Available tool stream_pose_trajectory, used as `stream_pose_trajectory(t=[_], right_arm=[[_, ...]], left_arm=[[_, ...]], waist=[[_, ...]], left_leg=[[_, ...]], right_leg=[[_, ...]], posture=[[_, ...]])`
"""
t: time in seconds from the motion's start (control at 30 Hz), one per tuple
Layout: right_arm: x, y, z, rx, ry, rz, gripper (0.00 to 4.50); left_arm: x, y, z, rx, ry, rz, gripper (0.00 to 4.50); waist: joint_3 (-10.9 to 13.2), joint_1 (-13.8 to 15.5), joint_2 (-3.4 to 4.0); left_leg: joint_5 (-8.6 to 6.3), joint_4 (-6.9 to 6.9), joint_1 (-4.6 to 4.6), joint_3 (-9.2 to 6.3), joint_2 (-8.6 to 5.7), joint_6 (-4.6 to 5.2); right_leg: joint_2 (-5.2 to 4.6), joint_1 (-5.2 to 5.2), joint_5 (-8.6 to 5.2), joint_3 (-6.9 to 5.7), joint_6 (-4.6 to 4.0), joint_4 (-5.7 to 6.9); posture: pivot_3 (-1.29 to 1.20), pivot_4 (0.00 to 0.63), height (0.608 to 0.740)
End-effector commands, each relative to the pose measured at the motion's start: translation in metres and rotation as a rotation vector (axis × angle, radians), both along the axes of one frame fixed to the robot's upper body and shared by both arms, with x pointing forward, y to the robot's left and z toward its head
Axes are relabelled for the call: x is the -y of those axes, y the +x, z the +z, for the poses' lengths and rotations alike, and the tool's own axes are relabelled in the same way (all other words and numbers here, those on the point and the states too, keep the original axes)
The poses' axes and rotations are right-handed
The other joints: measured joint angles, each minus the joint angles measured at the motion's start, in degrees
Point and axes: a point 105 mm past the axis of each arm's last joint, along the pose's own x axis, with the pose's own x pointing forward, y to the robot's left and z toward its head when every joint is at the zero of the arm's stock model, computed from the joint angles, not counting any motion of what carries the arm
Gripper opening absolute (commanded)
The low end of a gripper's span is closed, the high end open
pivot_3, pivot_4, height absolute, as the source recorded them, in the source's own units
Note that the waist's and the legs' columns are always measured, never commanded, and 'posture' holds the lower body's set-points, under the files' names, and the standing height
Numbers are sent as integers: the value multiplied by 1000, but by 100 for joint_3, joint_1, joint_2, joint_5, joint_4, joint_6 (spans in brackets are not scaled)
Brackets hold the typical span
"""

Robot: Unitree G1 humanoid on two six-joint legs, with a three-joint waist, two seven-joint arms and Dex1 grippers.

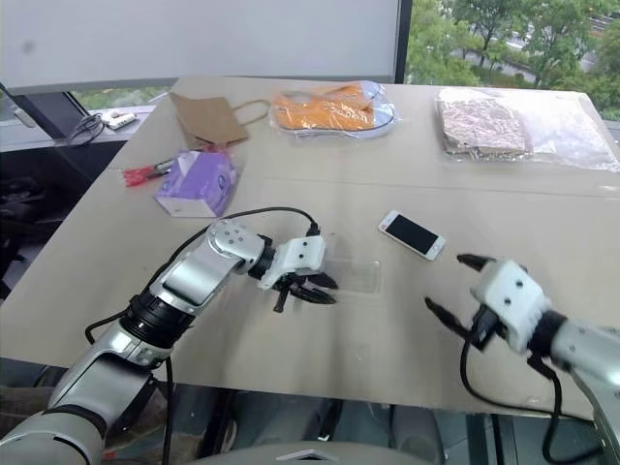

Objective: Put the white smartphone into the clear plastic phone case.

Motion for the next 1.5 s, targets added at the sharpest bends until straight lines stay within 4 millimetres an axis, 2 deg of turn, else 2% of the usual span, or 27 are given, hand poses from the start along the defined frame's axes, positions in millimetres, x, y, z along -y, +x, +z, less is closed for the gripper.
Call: stream_pose_trajectory(t=[0.03,0.13,0.27,0.37,0.57,0.73,0.77,0.87,0.97,1.1,1.23,1.3,1.37,1.5], right_arm=[[-8,30,-2,-56,5,1,4500],[-9,63,-18,-117,-52,-42,4500],[-4,90,-36,-208,-74,-80,4500],[-1,107,-42,-234,-77,-95,4500],[-2,103,-57,-379,-90,-27,4500],[-1,105,-69,-480,-62,3,4500],[0,106,-70,-485,-64,0,3951],[5,105,-73,-460,-122,22,2942],[2,107,-62,-358,-136,60,2904],[-25,89,-14,-140,-131,213,2903],[-69,52,18,-100,-91,387,2903],[-86,34,13,-130,-159,466,2903],[-93,25,3,-178,-202,487,2903],[-87,32,-18,-233,-295,414,2903]], left_arm=[[-5,1,37,100,-141,33,3151],[-17,-4,58,123,-335,89,3151],[-45,-15,62,187,-440,141,3151],[-65,-29,70,129,-546,191,3151],[-91,-49,83,121,-597,255,3151],[-106,-54,69,145,-541,320,3151],[-107,-54,68,143,-544,337,3215],[-110,-51,62,145,-539,381,3215],[-115,-48,53,136,-526,434,3215],[-126,-43,40,112,-505,498,3215],[-136,-38,30,102,-469,517,3215],[-140,-37,25,94,-439,504,3215],[-141,-34,25,92,-439,498,3215],[-140,-31,27,104,-434,468,3215]], waist=[[3,-82,-3],[2,-96,-3],[3,-69,-3],[6,-85,0],[2,-85,5],[1,-95,4],[0,-82,4],[-4,-65,3],[-4,-66,4],[3,-64,14],[20,-114,40],[20,-117,40],[16,-84,32],[17,-27,29]], left_leg=[[0,1,-1,0,1,0],[0,-3,-2,0,3,-1],[0,-12,-9,-2,-1,-1],[0,-16,-12,-2,-2,-1],[0,-13,-9,-12,1,-1],[0,-17,0,-4,4,-1],[0,-17,1,-5,6,-1],[0,-16,5,-5,6,-2],[0,-16,6,-5,6,-2],[0,-23,3,-5,6,-2],[0,-25,-15,2,6,-2],[0,-27,-15,-1,11,-3],[0,-27,-14,-5,11,-3],[-1,-23,-16,-5,1,-1]], right_leg=[[0,-2,0,-1,0,1],[-4,-6,0,0,-1,-4],[-10,-9,0,-3,-1,-18],[-11,-8,1,-4,-3,-30],[-9,-7,5,-11,-9,-30],[-7,-6,7,-6,-13,-32],[-7,-4,8,-7,-15,-32],[-3,-1,11,-7,-19,-31],[-4,-1,11,-6,-19,-31],[-3,-8,11,-6,-19,-33],[-11,-20,11,2,-19,-33],[-13,-22,11,0,-19,-33],[-11,-25,11,-5,-19,-35],[-12,-19,11,-8,-18,-39]], posture=[[0,150,740],[0,150,740],[0,150,740],[0,150,740],[0,150,740],[0,150,740],[0,150,740],[0,150,740],[0,150,740],[0,150,740],[0,150,740],[0,150,740],[0,150,740],[0,150,740]])
